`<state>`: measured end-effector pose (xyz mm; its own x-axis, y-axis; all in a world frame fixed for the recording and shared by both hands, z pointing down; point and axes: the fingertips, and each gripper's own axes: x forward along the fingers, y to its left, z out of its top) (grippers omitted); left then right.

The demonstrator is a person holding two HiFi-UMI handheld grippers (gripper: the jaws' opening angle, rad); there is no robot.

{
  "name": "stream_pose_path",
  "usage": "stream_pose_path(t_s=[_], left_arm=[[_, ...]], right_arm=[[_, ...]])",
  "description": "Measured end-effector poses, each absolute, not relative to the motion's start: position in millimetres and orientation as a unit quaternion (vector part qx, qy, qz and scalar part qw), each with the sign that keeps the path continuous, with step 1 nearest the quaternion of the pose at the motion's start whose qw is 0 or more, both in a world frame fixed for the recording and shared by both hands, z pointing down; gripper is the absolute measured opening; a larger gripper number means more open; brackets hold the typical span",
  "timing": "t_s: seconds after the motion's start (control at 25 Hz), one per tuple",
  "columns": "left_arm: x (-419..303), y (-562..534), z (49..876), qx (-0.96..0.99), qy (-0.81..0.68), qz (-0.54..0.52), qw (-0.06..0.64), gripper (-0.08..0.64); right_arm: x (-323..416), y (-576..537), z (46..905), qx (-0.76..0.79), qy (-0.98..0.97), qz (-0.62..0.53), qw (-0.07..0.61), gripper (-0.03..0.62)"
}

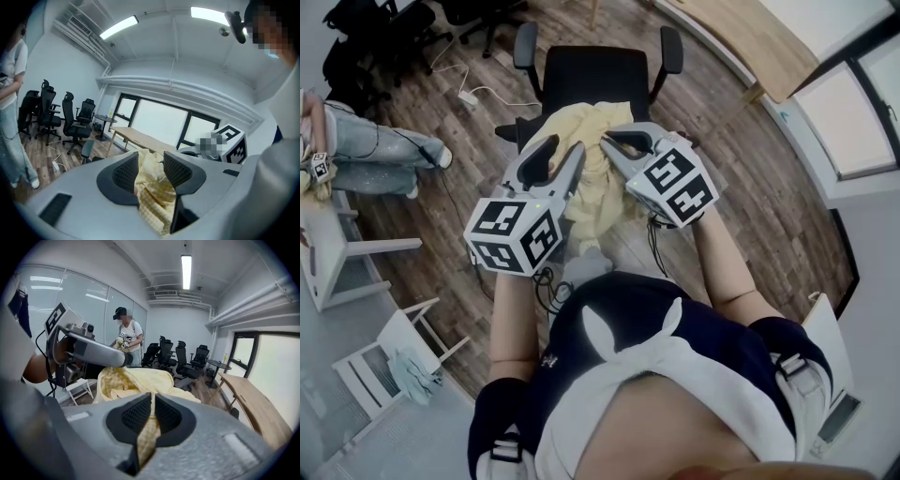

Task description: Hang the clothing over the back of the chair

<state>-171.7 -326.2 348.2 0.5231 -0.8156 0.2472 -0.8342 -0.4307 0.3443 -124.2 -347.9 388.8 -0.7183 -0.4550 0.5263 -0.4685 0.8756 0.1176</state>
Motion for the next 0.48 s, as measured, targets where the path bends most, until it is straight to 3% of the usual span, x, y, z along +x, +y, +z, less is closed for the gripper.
stream_pose_path(t_s=[0.32, 0.48], left_arm=[[-166, -320, 346, 0.844, -0.493, 0.020, 0.211, 0.160], [-163, -312, 347, 0.841, -0.500, 0.029, 0.205, 0.073]], right_arm=[[-117, -343, 391, 0.265, -0.923, 0.011, 0.279, 0.026], [-113, -338, 381, 0.282, -0.923, 0.004, 0.261, 0.026]])
